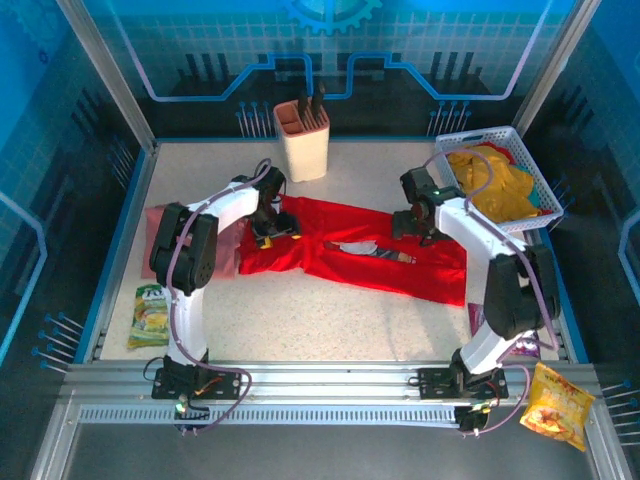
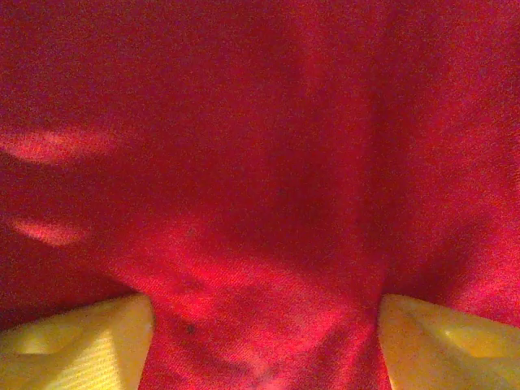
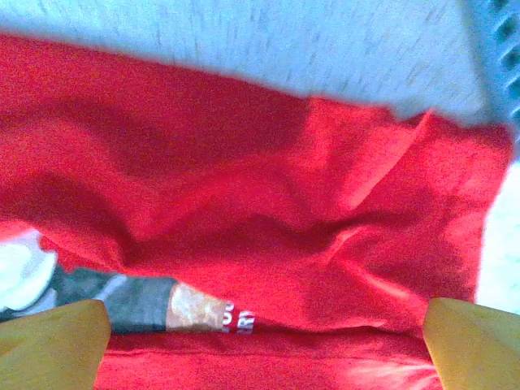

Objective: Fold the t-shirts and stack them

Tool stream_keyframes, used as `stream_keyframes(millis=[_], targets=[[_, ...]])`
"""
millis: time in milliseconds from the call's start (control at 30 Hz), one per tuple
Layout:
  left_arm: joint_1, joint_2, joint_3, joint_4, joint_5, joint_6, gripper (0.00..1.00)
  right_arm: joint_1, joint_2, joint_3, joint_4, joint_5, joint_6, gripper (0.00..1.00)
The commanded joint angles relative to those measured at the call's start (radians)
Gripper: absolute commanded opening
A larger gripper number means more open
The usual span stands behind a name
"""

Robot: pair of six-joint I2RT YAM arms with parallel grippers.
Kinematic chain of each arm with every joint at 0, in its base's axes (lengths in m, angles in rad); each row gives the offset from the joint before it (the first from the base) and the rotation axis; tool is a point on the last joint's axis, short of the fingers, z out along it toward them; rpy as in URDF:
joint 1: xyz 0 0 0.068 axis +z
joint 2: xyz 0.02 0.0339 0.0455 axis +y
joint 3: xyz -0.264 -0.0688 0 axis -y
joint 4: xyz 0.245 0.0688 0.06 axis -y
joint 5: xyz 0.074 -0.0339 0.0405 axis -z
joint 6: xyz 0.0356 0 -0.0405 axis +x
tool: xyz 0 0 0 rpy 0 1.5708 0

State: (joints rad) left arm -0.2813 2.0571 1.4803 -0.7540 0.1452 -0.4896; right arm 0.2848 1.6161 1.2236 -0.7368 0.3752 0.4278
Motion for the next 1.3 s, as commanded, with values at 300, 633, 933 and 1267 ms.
stream_keyframes(millis=[300, 633, 933, 1267], targets=[[-0.001, -0.008, -0.002, 0.004, 0.033, 0.030, 0.74, -0.144, 0.058, -0.039, 0.060, -0.208, -0.008, 0.88], [-0.010, 0.034, 0.027, 0.005, 0.042, 0.026, 0.74, -0.130, 0.311, 0.108, -0.040, -0.176, 0.014, 0.74], [-0.013, 0.049, 0.043, -0.007, 0.054, 0.026, 0.73, -0.048, 0.387, 0.157, -0.103, -0.254, 0.008, 0.73], [-0.029, 0.053, 0.042, -0.011, 0.054, 0.038, 0.72, 0.036, 0.308, 0.018, -0.090, -0.264, 0.107, 0.73]])
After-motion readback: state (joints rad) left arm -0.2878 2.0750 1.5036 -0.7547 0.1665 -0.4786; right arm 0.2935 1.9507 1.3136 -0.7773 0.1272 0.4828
